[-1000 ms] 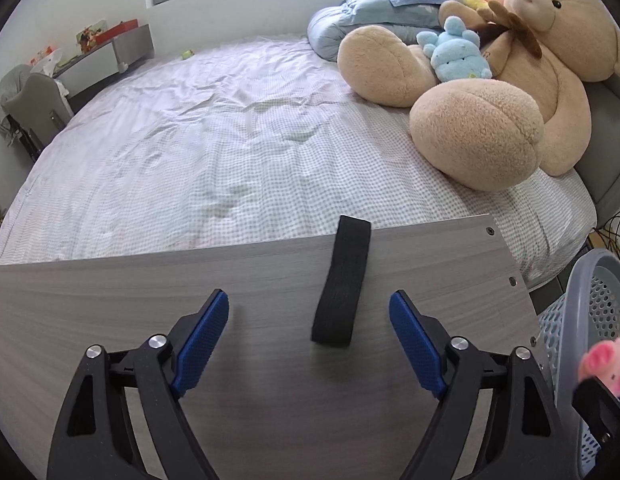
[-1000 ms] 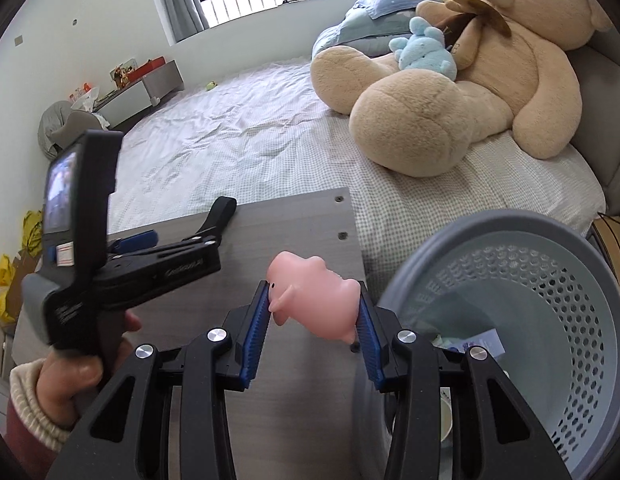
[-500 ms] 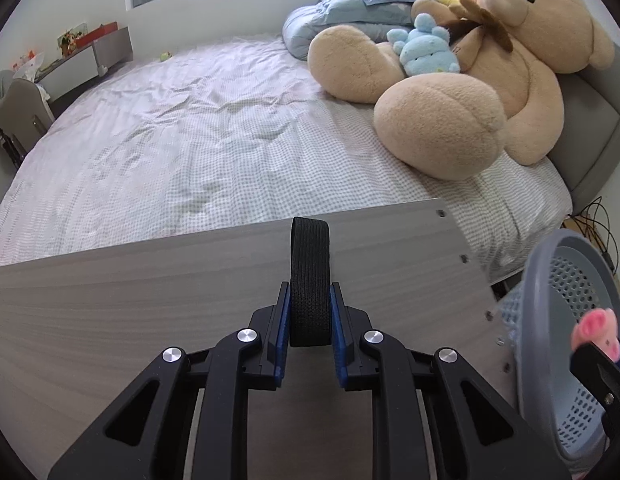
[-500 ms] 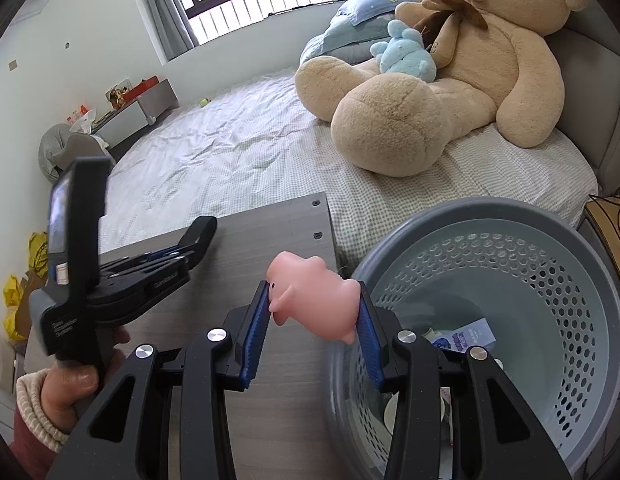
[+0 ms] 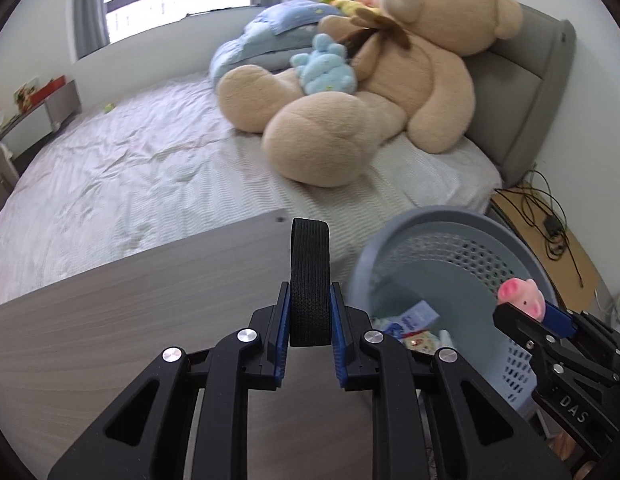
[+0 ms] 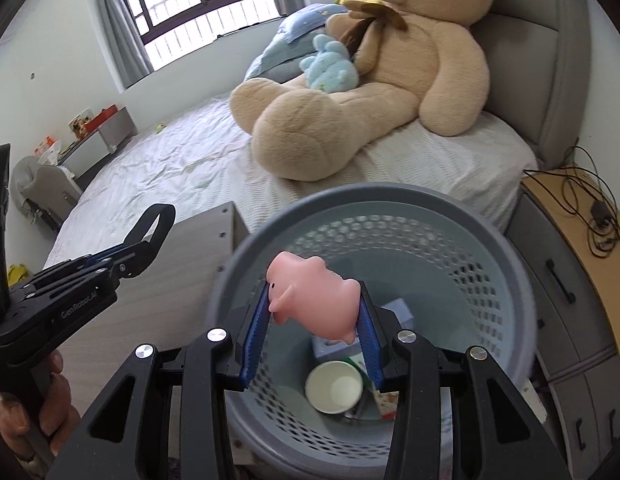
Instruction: Collect trash
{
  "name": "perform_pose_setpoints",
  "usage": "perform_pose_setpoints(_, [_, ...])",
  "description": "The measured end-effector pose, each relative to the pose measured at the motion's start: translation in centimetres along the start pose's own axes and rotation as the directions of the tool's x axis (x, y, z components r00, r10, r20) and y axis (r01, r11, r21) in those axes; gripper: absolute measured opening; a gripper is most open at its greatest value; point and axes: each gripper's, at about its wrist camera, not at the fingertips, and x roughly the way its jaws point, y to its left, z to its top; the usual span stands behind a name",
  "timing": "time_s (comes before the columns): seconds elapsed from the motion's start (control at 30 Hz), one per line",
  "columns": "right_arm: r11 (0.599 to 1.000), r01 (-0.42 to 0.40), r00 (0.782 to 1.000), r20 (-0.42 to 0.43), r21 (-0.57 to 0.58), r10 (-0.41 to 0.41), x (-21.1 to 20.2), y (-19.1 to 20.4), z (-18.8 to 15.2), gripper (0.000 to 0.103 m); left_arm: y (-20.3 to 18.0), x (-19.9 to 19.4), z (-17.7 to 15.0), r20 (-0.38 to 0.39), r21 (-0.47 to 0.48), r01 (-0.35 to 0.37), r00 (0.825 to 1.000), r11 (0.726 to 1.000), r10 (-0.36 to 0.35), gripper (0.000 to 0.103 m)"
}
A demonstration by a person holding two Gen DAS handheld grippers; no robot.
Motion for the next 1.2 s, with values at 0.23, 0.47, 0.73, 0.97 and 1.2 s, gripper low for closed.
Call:
perform_pose_setpoints(0.23, [0.999, 0.033, 0.999, -0.004, 0.038, -0.032, -1.2, -3.6, -0.6, 0.04, -4.9, 0.3, -0.5, -0.023, 0.078, 0.051, 0.999, 0.996, -0.049, 0.019])
perform_pose_setpoints(0.47, [0.997, 0.037, 0.999, -0.016, 0.06, -0.037, -0.8, -5.1, -0.7, 0.04, -6.7, 0.9, -0.8, -0.05, 0.104, 0.059, 0.997, 0.993, -0.054, 0.02])
perform_pose_setpoints(0.73, [0.996, 0.041, 0.999, -0.003, 0.075, -0.041, -1.0, -5.9, -0.7, 0.061, -7.0, 0.6, -0.6, -0.052, 0.104, 0.045, 0.998, 0.994, -0.039, 0.048])
perform_pose_setpoints(0.97, [0.995, 0.048, 0.998, 0.023, 0.083, -0.05, -1.7, -6.2, -0.6, 0.065, -7.3, -0.2, -0.6, -0.025, 0.115, 0.031, 0.999, 0.993, -0.029, 0.064])
perform_pose_setpoints(1.2, [0.995, 0.048, 0.998, 0.025, 0.084, -0.051, -2.0, -6.2, -0.8, 0.065, -7.5, -0.6, -0.6, -0.021, 0.112, 0.022, 1.0, 0.993, -0.02, 0.073])
